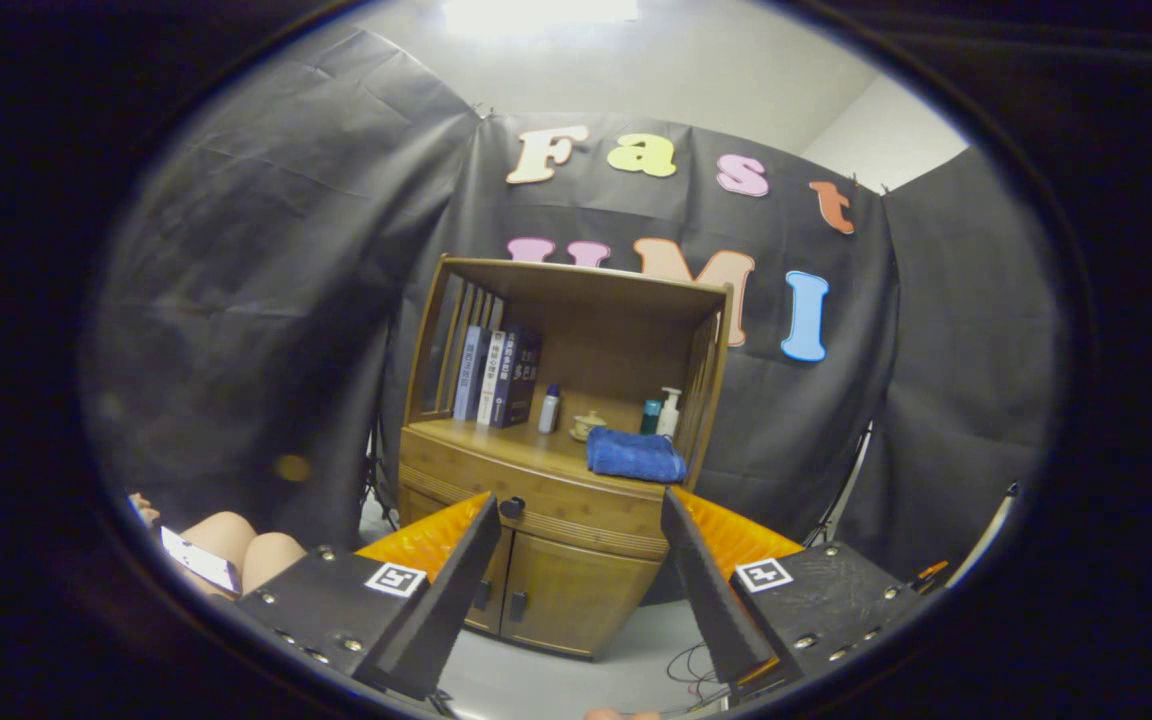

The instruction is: Pull open the drawer, take out the items inside it, and place them on the countertop above the cabinet.

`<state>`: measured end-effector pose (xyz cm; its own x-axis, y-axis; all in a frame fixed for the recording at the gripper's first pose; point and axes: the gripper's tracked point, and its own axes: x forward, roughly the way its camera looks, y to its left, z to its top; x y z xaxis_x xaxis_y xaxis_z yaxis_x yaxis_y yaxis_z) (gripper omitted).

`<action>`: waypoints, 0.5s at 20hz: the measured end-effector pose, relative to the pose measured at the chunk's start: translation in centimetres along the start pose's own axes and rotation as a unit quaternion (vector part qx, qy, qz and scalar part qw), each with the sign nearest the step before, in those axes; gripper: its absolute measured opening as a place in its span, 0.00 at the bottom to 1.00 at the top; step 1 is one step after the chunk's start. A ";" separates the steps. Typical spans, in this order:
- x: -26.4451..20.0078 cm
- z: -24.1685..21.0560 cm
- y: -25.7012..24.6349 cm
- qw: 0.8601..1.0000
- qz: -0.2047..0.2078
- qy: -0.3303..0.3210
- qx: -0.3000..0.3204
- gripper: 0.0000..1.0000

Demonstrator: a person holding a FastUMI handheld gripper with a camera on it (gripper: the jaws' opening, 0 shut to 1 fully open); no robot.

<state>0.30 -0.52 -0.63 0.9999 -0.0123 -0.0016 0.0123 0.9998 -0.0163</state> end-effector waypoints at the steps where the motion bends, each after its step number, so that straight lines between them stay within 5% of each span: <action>1: 0.0 -0.1 0.0 1.000 -0.001 0.001 0.000 0.97; 10: 3.2 -1.6 2.0 1.000 0.010 0.004 0.001 0.97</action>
<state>3.48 1.38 -2.29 0.9999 0.0075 -0.0090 -0.0076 0.9999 -0.0135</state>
